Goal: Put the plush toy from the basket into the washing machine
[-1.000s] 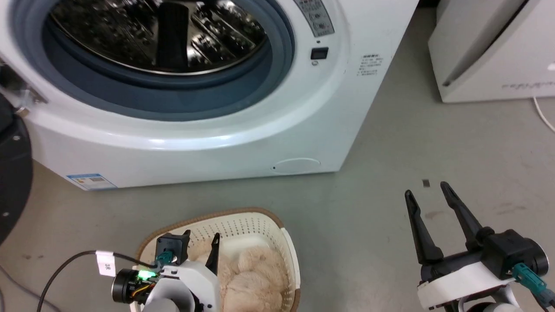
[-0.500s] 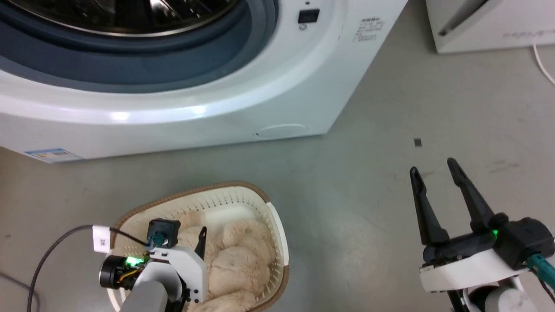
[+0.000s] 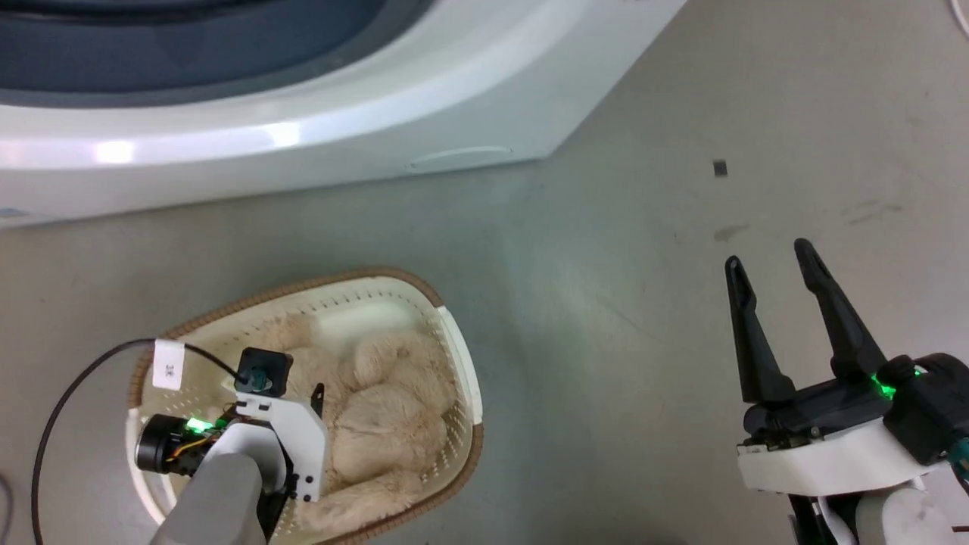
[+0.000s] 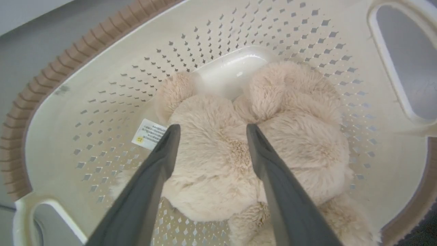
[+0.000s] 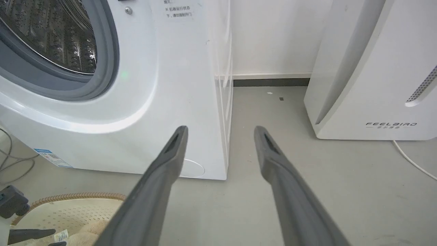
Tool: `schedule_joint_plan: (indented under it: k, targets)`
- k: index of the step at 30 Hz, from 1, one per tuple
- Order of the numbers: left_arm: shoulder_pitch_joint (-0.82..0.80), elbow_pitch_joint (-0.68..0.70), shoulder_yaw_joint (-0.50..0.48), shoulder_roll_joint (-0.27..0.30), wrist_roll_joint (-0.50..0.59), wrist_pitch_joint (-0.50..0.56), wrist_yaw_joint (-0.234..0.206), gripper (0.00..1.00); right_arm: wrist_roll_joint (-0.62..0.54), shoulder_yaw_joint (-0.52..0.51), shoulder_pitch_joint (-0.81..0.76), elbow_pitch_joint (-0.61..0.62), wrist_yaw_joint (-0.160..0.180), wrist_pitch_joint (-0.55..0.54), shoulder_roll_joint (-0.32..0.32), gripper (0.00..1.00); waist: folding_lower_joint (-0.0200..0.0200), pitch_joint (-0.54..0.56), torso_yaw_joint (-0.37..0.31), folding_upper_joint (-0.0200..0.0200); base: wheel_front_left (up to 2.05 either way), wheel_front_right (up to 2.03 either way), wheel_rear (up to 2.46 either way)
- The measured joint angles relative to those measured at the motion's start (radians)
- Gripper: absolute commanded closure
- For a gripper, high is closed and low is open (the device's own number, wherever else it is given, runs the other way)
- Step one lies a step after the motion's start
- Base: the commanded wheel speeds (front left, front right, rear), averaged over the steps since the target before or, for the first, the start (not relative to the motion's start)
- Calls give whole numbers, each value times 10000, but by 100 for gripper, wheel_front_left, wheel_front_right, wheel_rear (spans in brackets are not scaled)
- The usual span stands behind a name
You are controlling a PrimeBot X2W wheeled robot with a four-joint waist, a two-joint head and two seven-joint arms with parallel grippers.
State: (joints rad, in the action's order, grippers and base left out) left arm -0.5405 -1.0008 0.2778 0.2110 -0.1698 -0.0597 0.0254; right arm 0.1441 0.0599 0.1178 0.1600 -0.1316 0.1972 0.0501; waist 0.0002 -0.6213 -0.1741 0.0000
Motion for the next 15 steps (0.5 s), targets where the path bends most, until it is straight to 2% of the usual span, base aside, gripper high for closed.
schedule_joint_plan:
  k: [15]
  targets:
    - [-1477, -1532, 1064, 550, 142, 686, -88, 0, 263, 205, 267, 589, 0, 324, 0, 0, -1, -1684, -279, 0, 0, 0, 0]
